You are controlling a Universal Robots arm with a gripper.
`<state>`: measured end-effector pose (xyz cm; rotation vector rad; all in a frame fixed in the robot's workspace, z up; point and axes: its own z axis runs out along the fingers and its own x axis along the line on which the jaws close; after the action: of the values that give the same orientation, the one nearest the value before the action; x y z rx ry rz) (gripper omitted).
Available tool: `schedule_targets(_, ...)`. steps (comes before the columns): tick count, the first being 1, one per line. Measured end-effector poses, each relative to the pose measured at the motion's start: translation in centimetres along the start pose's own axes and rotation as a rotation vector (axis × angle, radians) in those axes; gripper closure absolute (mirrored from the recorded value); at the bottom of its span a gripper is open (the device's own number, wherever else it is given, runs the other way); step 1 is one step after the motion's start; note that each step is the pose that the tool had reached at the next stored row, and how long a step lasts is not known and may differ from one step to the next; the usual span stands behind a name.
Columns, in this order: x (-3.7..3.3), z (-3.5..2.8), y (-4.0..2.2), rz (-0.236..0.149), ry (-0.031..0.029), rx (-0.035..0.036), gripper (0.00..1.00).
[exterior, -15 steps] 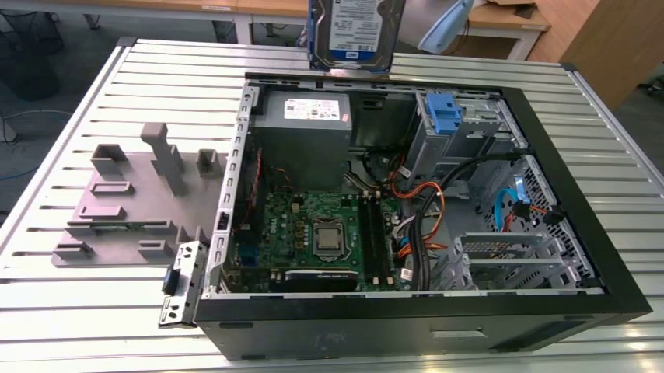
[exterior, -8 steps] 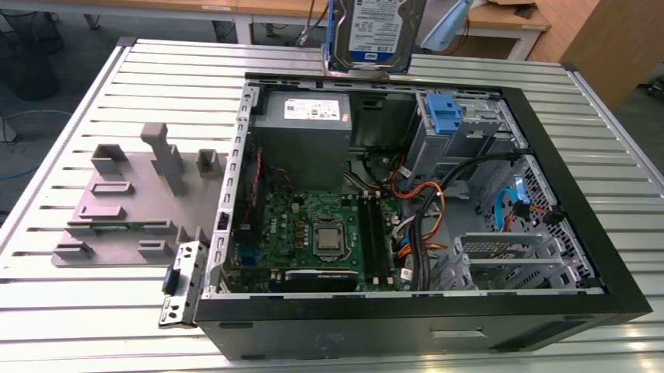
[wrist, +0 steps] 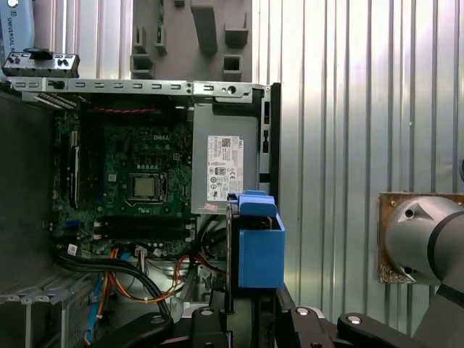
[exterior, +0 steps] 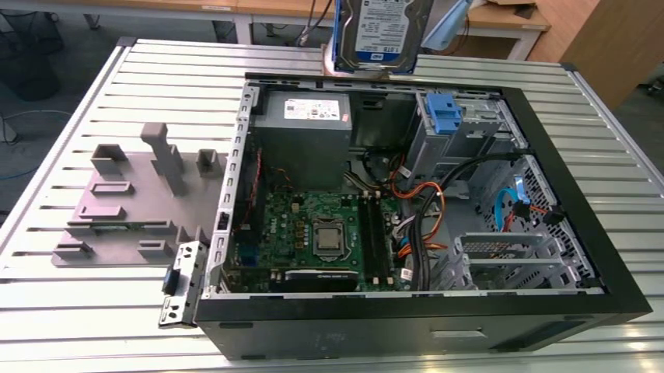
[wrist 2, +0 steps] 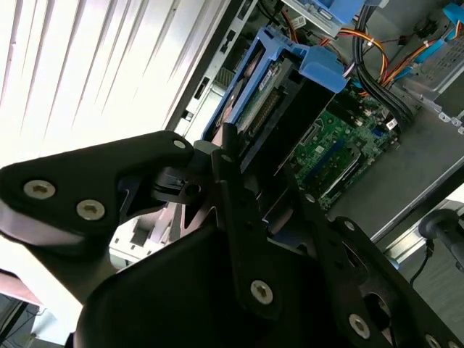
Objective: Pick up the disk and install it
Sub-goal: 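Pick up the disk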
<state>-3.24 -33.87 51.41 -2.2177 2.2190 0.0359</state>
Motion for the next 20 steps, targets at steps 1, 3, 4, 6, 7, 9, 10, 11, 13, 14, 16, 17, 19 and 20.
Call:
schedule_targets(1,0.03,0.00,0.00,0.000,0.0000,0.0000,0.65)
schedule_targets(3,0.16,0.00,0.00,0.000,0.0000,0.0000,0.65)
schedule_targets(4,0.26,0.00,0.00,0.000,0.0000,-0.0001,0.65)
schedule_targets(6,0.51,0.01,0.00,0.000,0.0000,0.0000,0.65)
schedule_targets(7,0.66,0.01,0.00,0.000,0.0000,0.0000,0.65)
schedule_targets(9,1.01,0.01,0.00,0.000,0.0000,0.0000,0.65)
schedule_targets(10,1.19,0.02,0.00,0.000,0.0000,0.0000,0.65)
schedule_targets(11,1.36,0.02,0.00,0.000,0.0000,0.0000,0.65)
schedule_targets(13,1.75,0.03,0.00,0.000,-0.0001,0.0000,0.65)
schedule_targets(14,1.95,0.04,0.00,0.000,0.0000,0.0000,0.65)
schedule_targets(16,2.39,0.05,0.00,0.000,0.0001,0.0000,0.65)
schedule_targets(17,2.62,0.06,0.00,0.000,0.0000,0.0000,0.65)
schedule_targets(19,3.11,0.08,0.00,0.000,-0.0001,0.0000,0.65)
schedule_targets(20,3.34,0.08,0.00,0.000,0.0001,-0.0001,0.65)
